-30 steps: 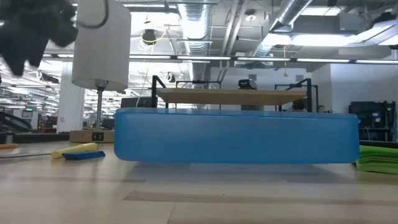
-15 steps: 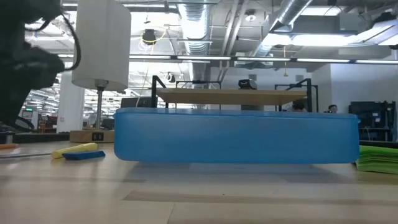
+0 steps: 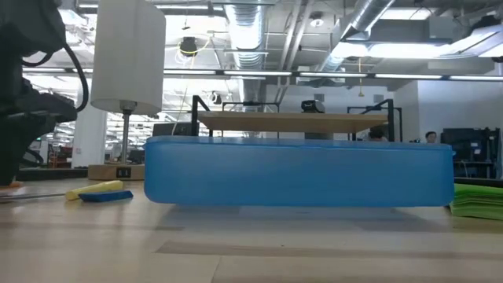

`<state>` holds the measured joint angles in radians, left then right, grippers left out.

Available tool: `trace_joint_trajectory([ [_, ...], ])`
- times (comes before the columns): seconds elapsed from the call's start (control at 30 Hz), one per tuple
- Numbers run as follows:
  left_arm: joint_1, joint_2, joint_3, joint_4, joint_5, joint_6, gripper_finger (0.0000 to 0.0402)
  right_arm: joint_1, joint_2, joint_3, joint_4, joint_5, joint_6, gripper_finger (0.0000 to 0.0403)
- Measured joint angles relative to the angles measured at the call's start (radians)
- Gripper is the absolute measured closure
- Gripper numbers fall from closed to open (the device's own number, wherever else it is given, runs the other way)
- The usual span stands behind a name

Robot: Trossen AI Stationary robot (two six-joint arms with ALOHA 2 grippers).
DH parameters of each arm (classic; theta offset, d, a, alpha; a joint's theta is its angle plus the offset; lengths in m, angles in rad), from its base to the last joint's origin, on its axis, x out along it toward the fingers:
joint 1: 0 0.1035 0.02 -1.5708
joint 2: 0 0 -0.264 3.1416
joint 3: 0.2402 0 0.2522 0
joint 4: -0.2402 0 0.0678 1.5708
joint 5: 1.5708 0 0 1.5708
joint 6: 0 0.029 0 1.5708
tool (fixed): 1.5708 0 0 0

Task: Pack school essentials
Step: Put the left orange pencil into the blue supply box

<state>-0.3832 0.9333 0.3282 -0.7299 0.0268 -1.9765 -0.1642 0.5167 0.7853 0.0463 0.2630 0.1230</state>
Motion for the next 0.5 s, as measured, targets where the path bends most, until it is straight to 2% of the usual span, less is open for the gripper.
trace_joint_trajectory([
  [0.17,0.000,0.000,-0.001,-0.034,-0.003,0.002,0.0251,0.000,0.000,0.000,0.000,0.000,0.000,0.0226],
  [0.5,0.000,0.047,0.004,-0.052,0.003,0.053,0.0370,0.000,0.000,0.000,0.000,0.000,-0.003,0.0227],
])
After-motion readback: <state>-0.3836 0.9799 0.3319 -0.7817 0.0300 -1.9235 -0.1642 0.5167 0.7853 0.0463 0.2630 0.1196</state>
